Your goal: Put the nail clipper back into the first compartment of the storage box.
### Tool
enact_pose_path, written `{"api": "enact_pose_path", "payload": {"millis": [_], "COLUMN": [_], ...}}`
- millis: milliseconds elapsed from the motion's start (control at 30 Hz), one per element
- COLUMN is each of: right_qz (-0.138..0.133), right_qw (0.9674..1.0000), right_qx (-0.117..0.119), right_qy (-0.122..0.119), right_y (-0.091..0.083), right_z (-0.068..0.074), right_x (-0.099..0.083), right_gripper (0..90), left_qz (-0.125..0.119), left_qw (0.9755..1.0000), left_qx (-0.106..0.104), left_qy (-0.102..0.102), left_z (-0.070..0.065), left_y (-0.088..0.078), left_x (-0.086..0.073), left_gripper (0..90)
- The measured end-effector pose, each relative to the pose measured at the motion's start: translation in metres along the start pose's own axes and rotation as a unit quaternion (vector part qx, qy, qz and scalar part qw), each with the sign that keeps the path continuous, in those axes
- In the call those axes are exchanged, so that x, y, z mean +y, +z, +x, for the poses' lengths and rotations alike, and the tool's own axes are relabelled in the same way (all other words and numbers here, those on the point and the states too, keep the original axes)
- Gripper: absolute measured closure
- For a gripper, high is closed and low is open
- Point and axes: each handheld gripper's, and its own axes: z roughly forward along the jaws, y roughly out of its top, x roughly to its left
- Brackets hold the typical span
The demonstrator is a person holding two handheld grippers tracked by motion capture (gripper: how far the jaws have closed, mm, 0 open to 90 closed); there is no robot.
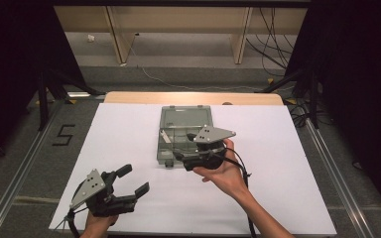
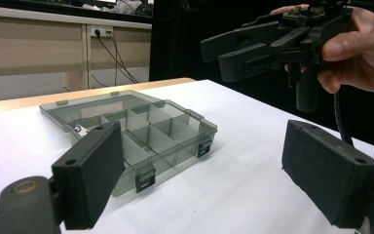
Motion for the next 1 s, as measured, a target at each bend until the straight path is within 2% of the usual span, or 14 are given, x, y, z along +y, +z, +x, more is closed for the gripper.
{"api": "enact_pose_path", "payload": {"millis": [267,367,400,567,733,1000], "right_qz": [-0.014,-0.017,-0.021,-0.020,-0.035,-0.038], "right_qw": [0.9999,0.9998,0.9998,0.9997,0.9993,0.9991], "right_qx": [0.003,0.007,0.003,0.001,-0.006,-0.003], "right_qy": [0.002,0.013,0.008,0.015,0.015,0.020], "right_y": [-0.005,-0.008,-0.009,-0.016,-0.021,-0.029], "right_z": [0.001,0.000,-0.001,-0.001,-0.003,0.001], "right_x": [-0.010,-0.013,-0.014,-0.020,-0.026,-0.036], "right_gripper": [24.3,21.5,21.4,21.1,21.3,21.3], "left_qz": [0.000,0.000,0.000,0.000,0.001,0.000], "left_qw": [1.0000,1.0000,1.0000,1.0000,1.0000,1.0000], "left_qx": [-0.002,-0.001,-0.001,-0.001,-0.001,0.002], "left_qy": [0.000,0.001,0.001,0.000,0.000,0.003], "left_z": [0.000,0.000,0.000,0.000,0.000,0.000], "left_y": [0.000,0.000,0.000,0.000,0.000,0.000], "left_x": [0.000,0.000,0.000,0.000,0.000,0.000], "left_gripper": [15.1,15.1,15.1,15.1,15.1,15.0]}}
